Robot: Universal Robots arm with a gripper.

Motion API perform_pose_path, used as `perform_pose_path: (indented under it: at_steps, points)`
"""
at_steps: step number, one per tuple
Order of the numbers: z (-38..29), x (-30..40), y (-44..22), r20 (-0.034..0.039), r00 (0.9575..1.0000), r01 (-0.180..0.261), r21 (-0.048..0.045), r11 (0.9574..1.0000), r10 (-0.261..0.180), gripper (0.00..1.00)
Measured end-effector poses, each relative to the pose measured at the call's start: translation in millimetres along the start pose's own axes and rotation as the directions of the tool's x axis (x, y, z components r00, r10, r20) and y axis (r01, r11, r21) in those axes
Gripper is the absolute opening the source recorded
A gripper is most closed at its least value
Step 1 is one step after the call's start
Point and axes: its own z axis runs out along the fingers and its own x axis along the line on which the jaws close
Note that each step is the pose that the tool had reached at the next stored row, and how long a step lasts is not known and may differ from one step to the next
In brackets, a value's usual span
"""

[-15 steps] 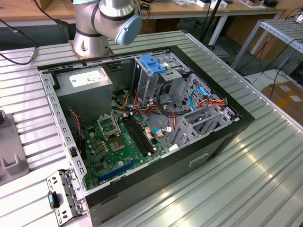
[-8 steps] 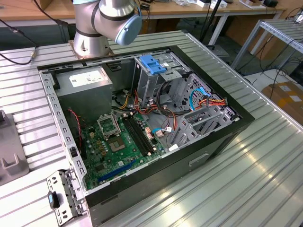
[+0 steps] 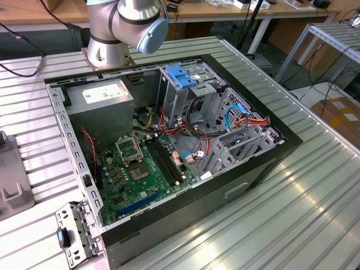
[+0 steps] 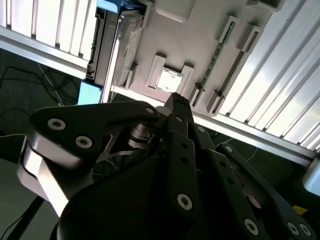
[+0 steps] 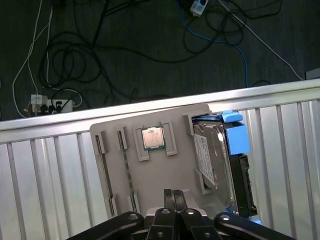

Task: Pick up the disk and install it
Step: 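Pick up the disk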

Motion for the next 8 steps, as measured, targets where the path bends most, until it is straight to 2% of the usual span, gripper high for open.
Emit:
perform_pose_path:
  at_steps: [8]
  points:
    - [0.0,0.0,0.0,0.0003,0.9996,0.030,-0.0009,0.9996,-0.030,0.10]
